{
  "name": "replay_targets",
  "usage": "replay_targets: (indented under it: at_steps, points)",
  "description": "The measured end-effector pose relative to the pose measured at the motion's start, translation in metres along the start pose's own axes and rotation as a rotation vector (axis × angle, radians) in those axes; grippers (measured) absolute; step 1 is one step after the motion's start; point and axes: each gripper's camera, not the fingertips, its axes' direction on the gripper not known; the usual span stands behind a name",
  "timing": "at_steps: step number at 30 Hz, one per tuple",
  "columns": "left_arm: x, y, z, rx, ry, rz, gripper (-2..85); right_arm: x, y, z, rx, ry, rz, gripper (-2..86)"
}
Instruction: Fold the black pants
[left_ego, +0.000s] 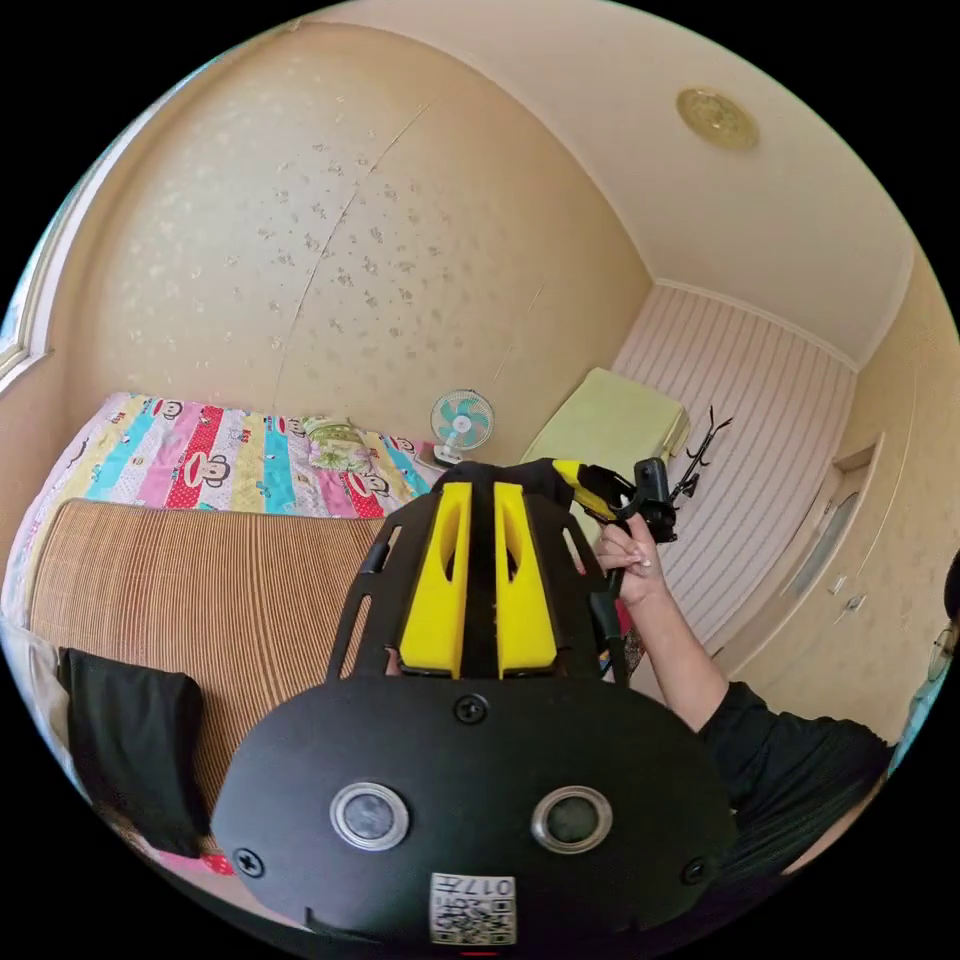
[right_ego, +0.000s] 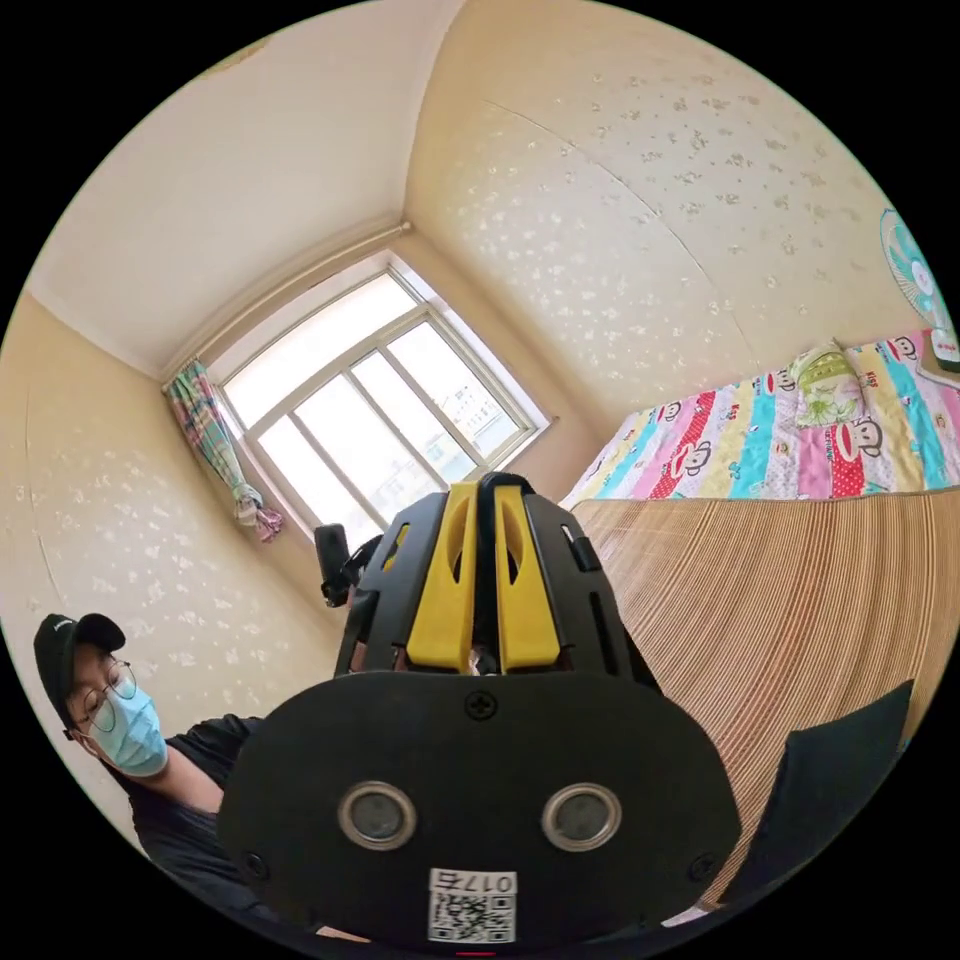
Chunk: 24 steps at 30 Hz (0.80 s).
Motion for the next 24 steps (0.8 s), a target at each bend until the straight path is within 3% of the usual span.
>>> replay_targets:
  at_steps: [4, 9, 12, 15, 17, 22, 24]
  points:
    - [-0.06, 0.105, 0.086, -0.262, -0.054, -0.115, 5.3, 0.063, 0.083, 0.04, -0.177, 0.251, 0.017, 2.4]
    - [-0.125, 0.304, 0.148, -0.579, 0.033, -0.398, 7.0, 0.165, 0.285, 0.054, -0.409, 0.341, 0.197, 3.2]
    - [-0.148, 0.367, 0.139, -0.563, 0.145, -0.553, 8.9, 0.193, 0.378, 0.025, -0.373, 0.339, 0.296, 3.9]
    - [-0.174, 0.354, 0.127, -0.433, 0.089, -0.614, 12.2, 0.212, 0.387, -0.023, -0.142, 0.28, 0.391, 7.1]
    - [-0.189, 0.328, 0.139, -0.402, 0.092, -0.618, 14.2, 0.245, 0.36, -0.031, -0.071, 0.259, 0.46, 15.7]
    - [-0.204, 0.318, 0.255, -0.692, 0.241, -0.67, 17.6, 0.327, 0.329, 0.041, -0.23, 0.108, 0.611, 20.2]
    - [-0.194, 0.321, 0.248, -0.646, 0.179, -0.65, 16.4, 0.34, 0.34, 0.072, -0.275, 0.023, 0.695, 18.4]
